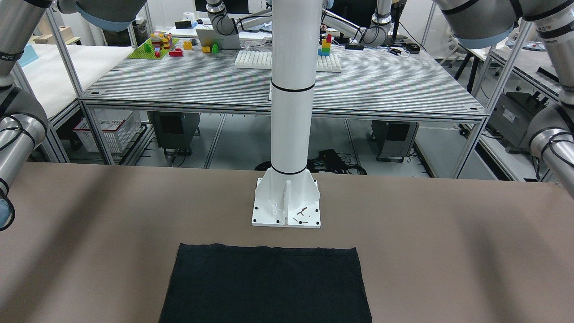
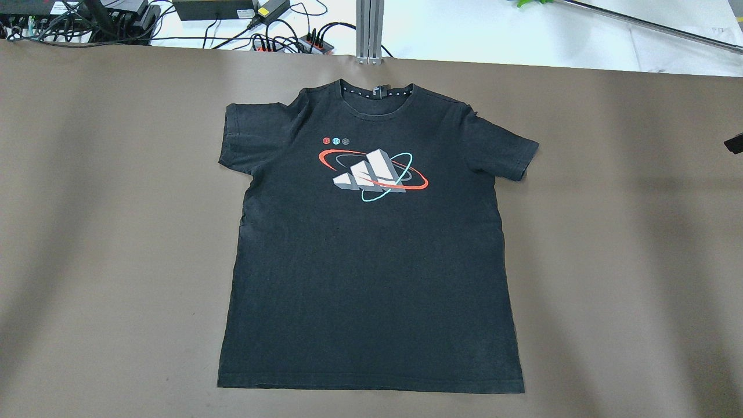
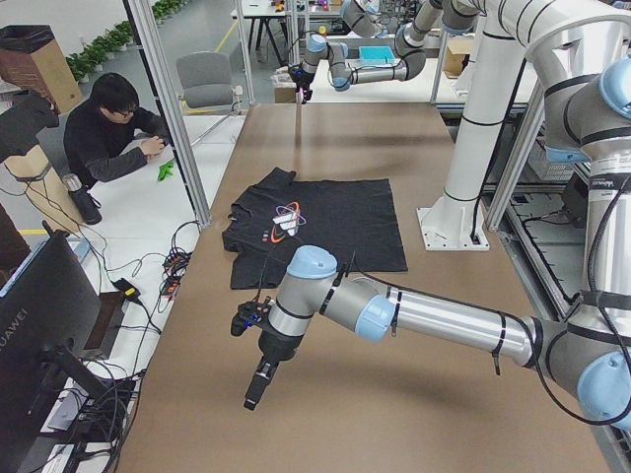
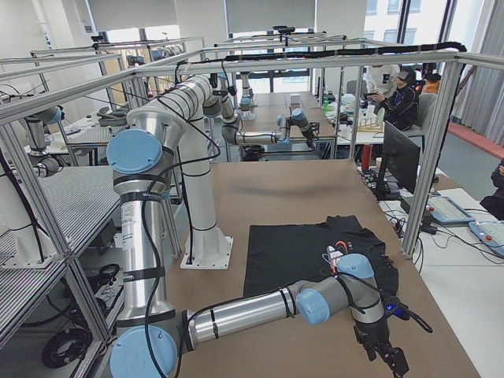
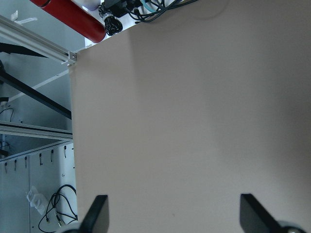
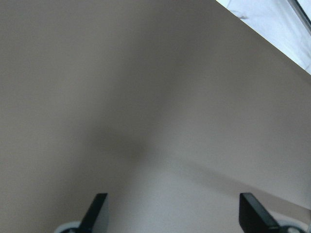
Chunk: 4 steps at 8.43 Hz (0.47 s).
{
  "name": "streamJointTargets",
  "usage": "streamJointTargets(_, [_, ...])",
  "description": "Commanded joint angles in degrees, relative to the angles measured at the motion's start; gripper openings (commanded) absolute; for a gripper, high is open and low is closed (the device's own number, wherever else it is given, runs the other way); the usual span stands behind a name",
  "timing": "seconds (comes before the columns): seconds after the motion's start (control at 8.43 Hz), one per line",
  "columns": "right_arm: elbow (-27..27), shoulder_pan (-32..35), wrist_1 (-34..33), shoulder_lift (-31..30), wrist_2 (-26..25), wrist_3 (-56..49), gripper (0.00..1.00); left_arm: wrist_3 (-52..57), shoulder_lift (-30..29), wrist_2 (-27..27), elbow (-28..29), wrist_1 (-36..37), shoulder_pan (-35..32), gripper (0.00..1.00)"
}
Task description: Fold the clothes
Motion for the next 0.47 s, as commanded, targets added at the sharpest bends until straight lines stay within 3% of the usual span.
streamJointTargets(0.0, [-2.7,-2.2,0.0,3.1,0.0,1.3,0.94,-0.2,-0.7,-4.9,0.1,-0.1,0.1,0.95])
streamJointTargets(0.24, [-4.7,-2.7,0.4,4.9,0.3,3.8,0.94,-0.8,-4.6,-6.2,2.1,-0.4,0.4,0.95])
streamJointTargets(0.36, [-4.9,-2.9,3.0,4.9,1.6,8.3,0.94,-3.0,-6.6,-9.6,3.9,-1.0,0.4,0.95])
